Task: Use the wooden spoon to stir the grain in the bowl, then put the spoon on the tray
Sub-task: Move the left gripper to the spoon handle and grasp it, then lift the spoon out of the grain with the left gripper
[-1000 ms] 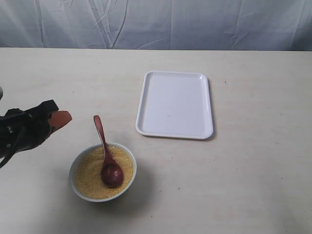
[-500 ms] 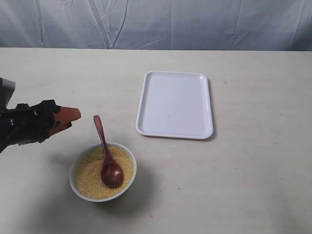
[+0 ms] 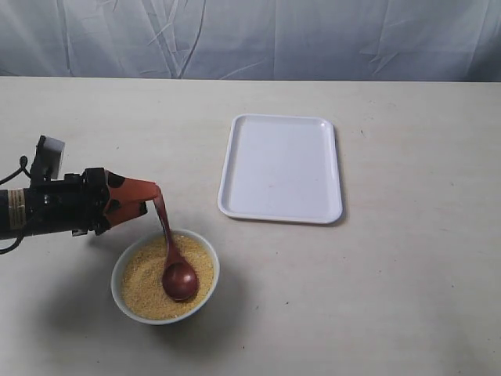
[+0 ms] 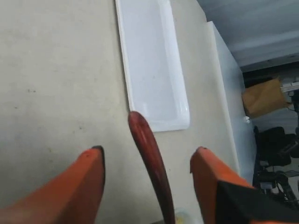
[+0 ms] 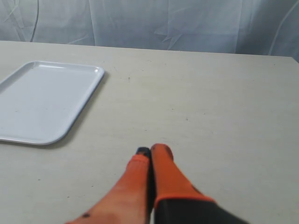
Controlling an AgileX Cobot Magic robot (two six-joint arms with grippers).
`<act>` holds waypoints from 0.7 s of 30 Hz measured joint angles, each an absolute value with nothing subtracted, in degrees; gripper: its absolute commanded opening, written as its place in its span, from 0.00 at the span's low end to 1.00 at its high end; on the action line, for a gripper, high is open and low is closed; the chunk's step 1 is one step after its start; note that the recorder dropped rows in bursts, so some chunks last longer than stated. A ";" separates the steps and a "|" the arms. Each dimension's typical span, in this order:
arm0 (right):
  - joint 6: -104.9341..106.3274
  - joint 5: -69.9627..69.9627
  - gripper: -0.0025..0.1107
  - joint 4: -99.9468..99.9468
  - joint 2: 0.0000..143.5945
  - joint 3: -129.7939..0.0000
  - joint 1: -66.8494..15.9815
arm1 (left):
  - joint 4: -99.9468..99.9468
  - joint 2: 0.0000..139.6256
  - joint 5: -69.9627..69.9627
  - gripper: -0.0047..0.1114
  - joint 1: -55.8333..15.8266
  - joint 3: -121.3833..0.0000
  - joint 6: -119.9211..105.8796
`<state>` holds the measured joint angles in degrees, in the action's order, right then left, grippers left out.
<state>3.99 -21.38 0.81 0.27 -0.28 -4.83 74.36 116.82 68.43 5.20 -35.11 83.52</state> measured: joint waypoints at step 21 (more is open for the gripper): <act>3.99 -21.38 0.03 0.81 0.27 -0.28 -4.83 | 77.67 120.72 69.42 0.40 1.52 -39.67 83.64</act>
<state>3.99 -21.38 0.81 0.27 -0.28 -4.83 77.67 120.72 69.42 1.52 -39.67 83.64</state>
